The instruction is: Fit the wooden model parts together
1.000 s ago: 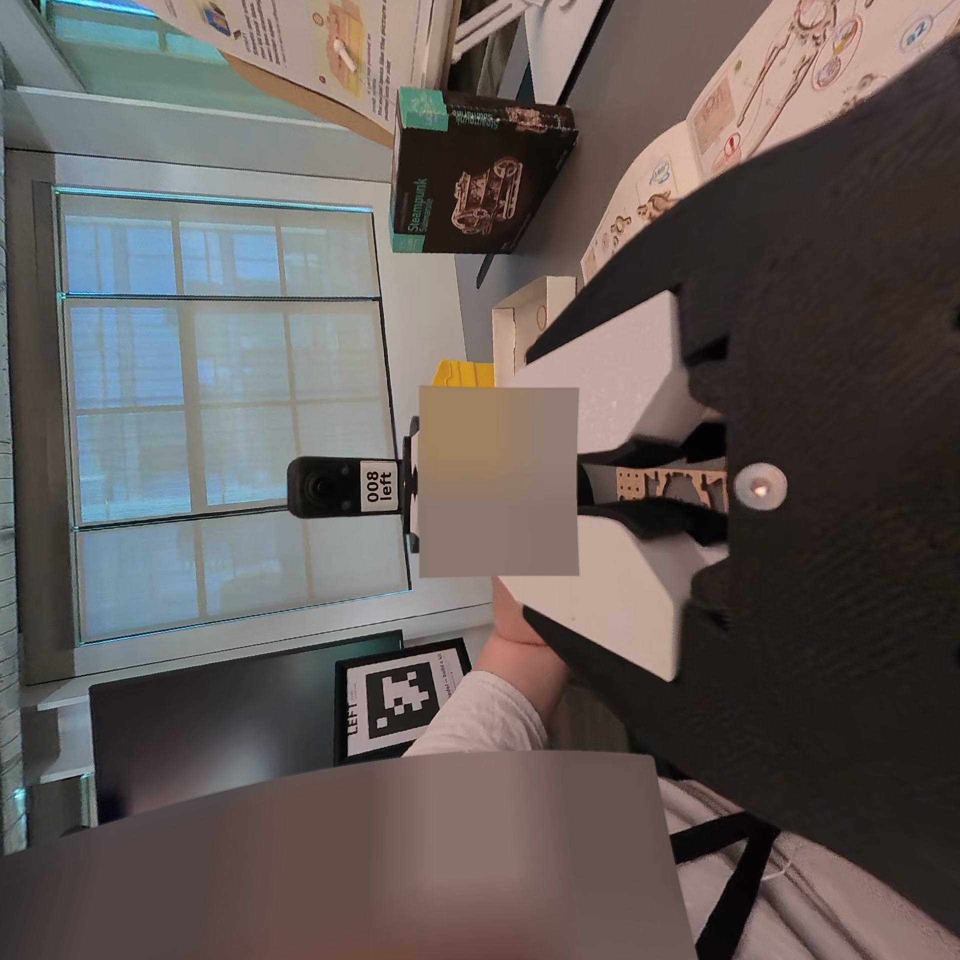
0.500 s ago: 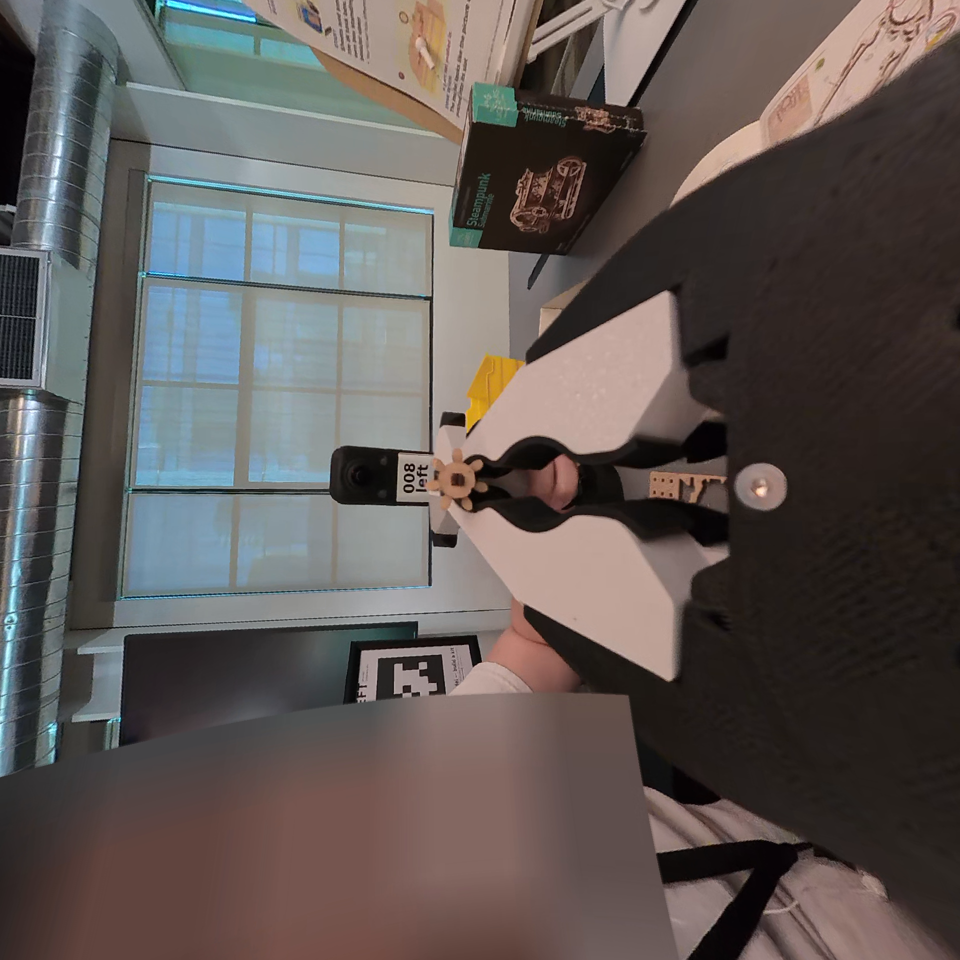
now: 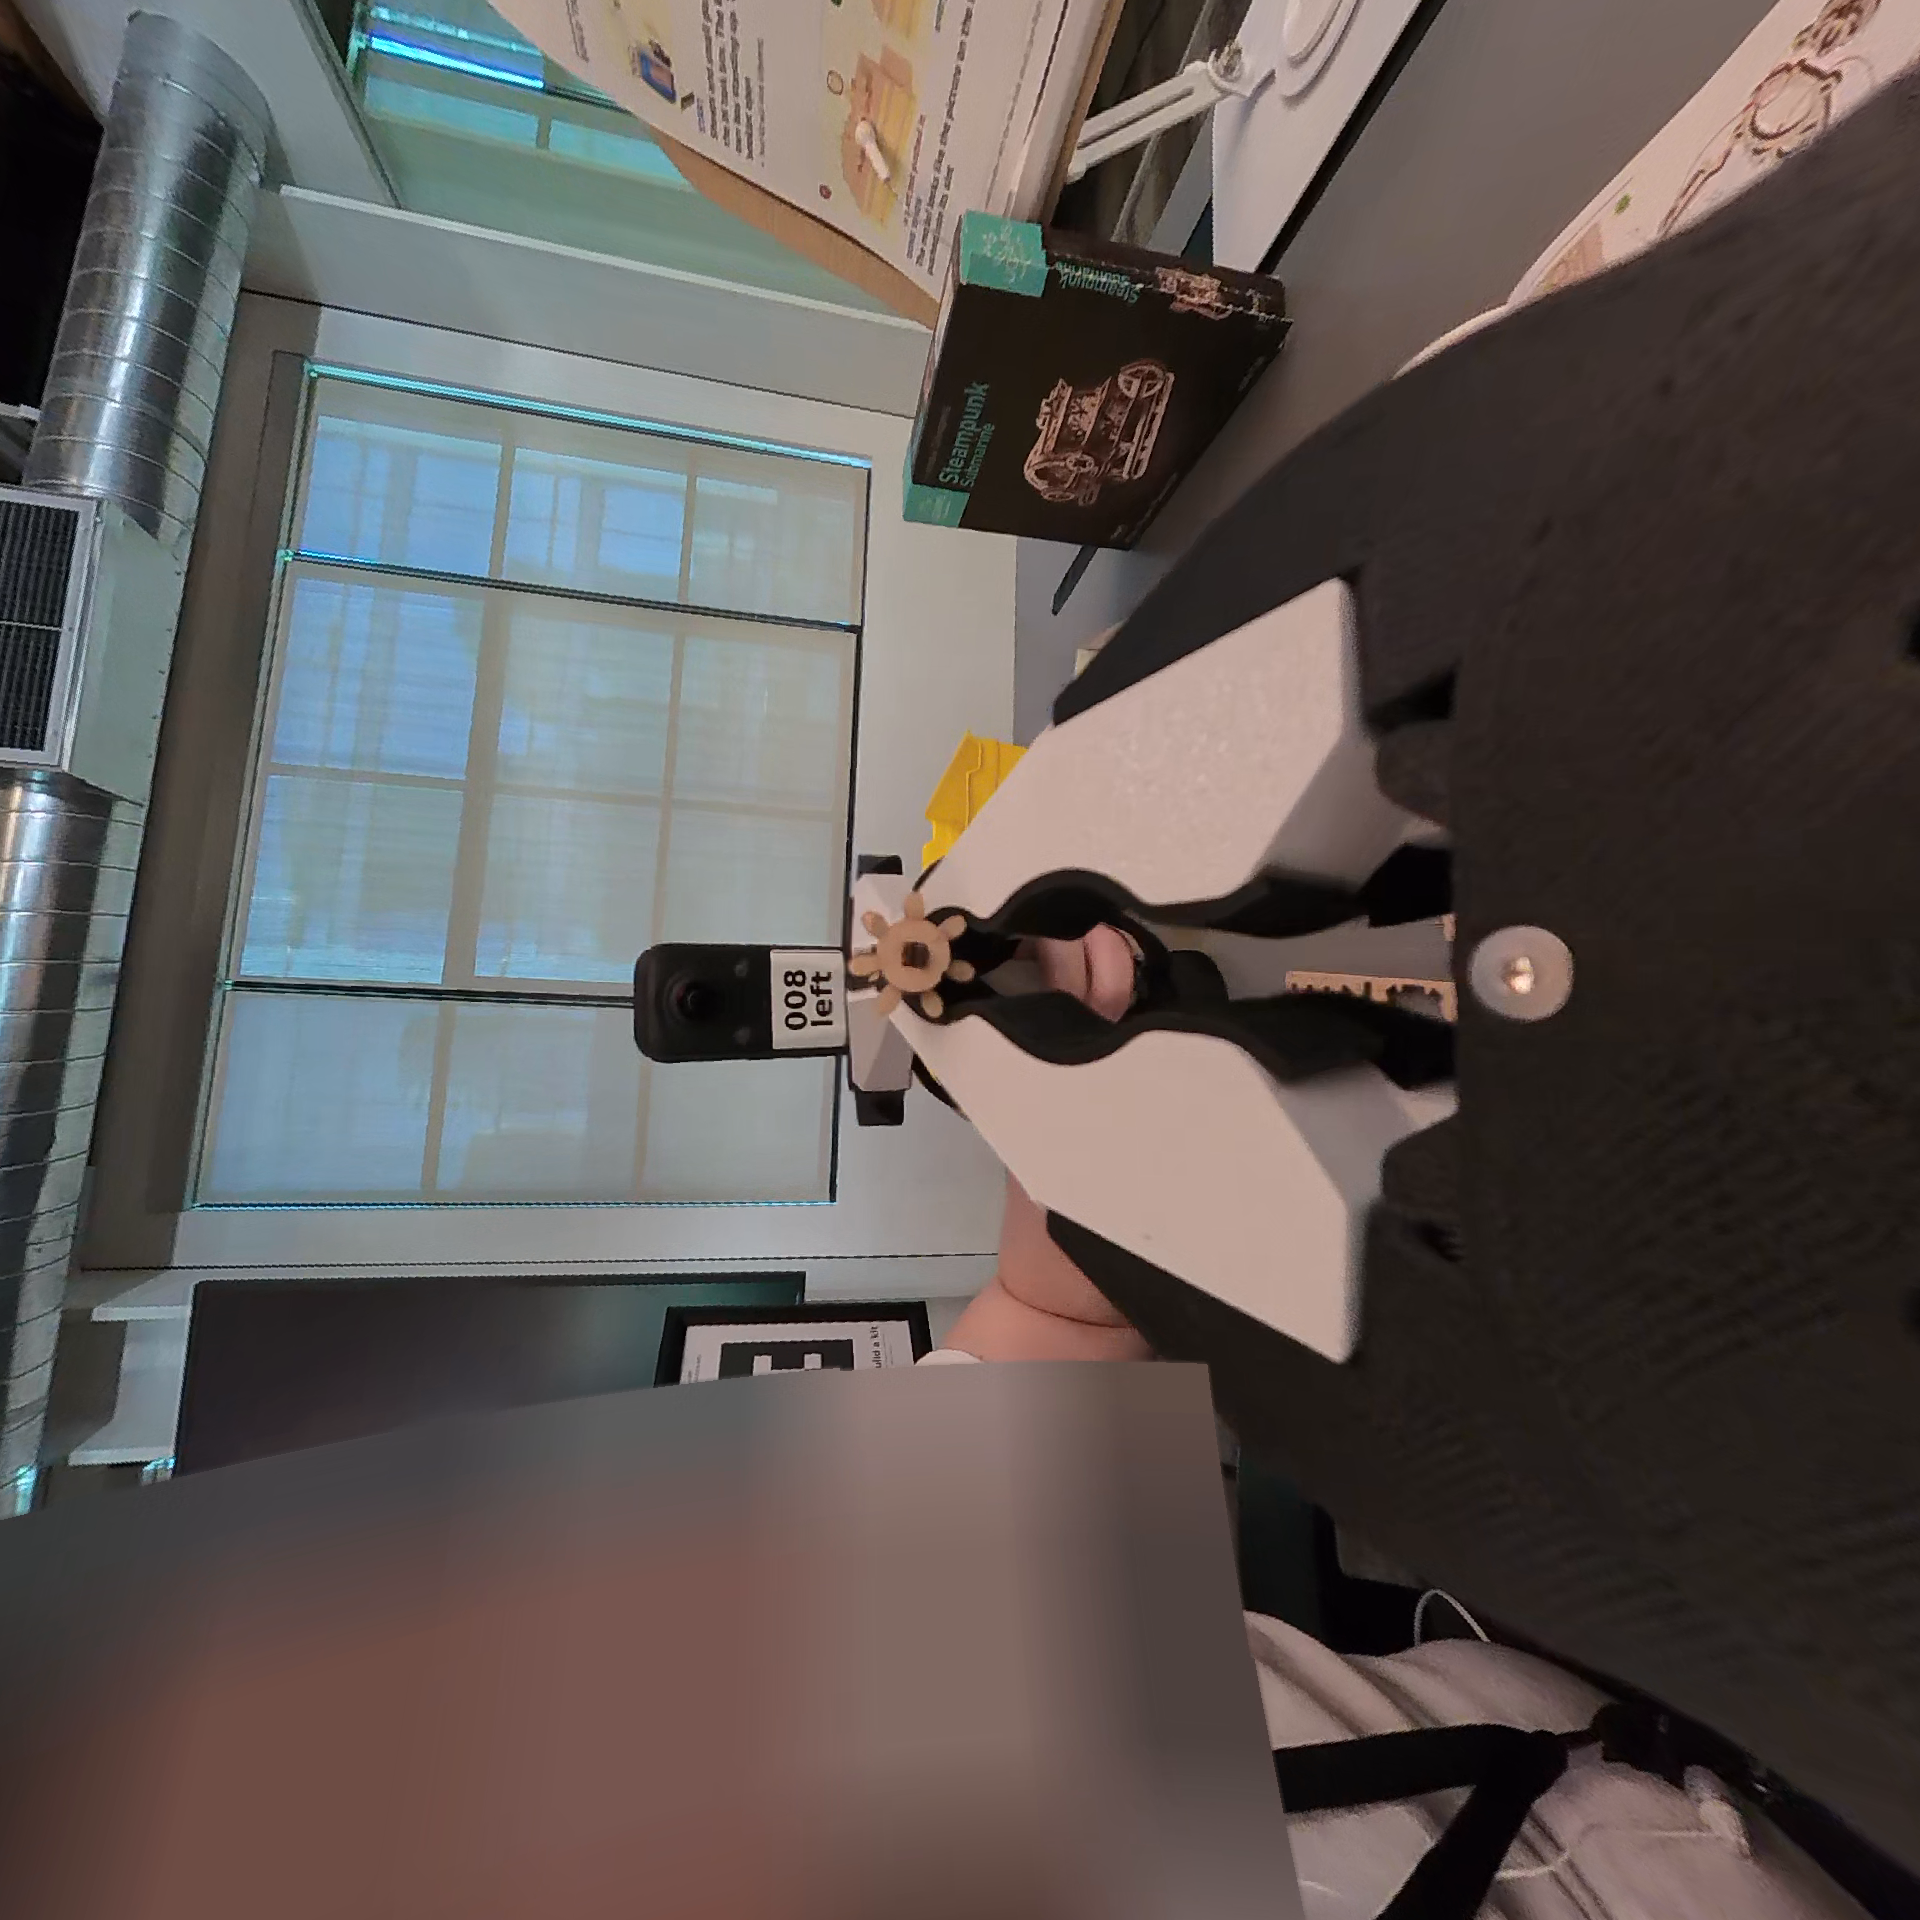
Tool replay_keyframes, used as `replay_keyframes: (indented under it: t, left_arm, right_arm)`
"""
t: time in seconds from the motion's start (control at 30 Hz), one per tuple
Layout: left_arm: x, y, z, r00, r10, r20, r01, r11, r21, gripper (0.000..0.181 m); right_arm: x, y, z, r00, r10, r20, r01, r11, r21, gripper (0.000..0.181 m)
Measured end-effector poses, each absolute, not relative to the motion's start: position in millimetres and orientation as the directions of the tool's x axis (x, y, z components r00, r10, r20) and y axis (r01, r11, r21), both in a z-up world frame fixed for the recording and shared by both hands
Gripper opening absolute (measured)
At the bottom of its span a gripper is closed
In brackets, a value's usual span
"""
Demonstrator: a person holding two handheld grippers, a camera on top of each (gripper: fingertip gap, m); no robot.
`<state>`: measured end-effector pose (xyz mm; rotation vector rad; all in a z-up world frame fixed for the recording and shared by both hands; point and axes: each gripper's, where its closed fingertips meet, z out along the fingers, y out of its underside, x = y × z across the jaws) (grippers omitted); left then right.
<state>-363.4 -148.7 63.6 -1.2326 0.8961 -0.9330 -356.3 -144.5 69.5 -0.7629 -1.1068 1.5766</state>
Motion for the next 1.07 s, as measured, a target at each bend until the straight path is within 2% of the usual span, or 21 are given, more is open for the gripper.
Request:
replay_keyframes:
  t: [0.03,0.73,1.07]
  left_arm:
    - [-363.4,-148.8,62.9,0.36,-0.932,-0.051,0.083,0.087,-0.993,0.0]
    - [-368.3,-148.6,46.5,0.33,-0.928,-0.17,-0.162,0.121,-0.979,0.0]
    - [-362.6,-153.9,54.9,0.316,-0.931,-0.181,-0.083,0.163,-0.983,0.0]
  right_arm:
    - [-356.4,-144.4,68.9,-0.281,0.958,0.048,-0.367,-0.061,-0.928,0.001]
    - [-363.8,-144.5,54.3,-0.292,0.957,0.0,-0.21,-0.065,-0.975,0.002]
    - [-356.9,-149.1,64.5,-0.314,0.948,0.046,-0.289,-0.049,-0.956,0.001]
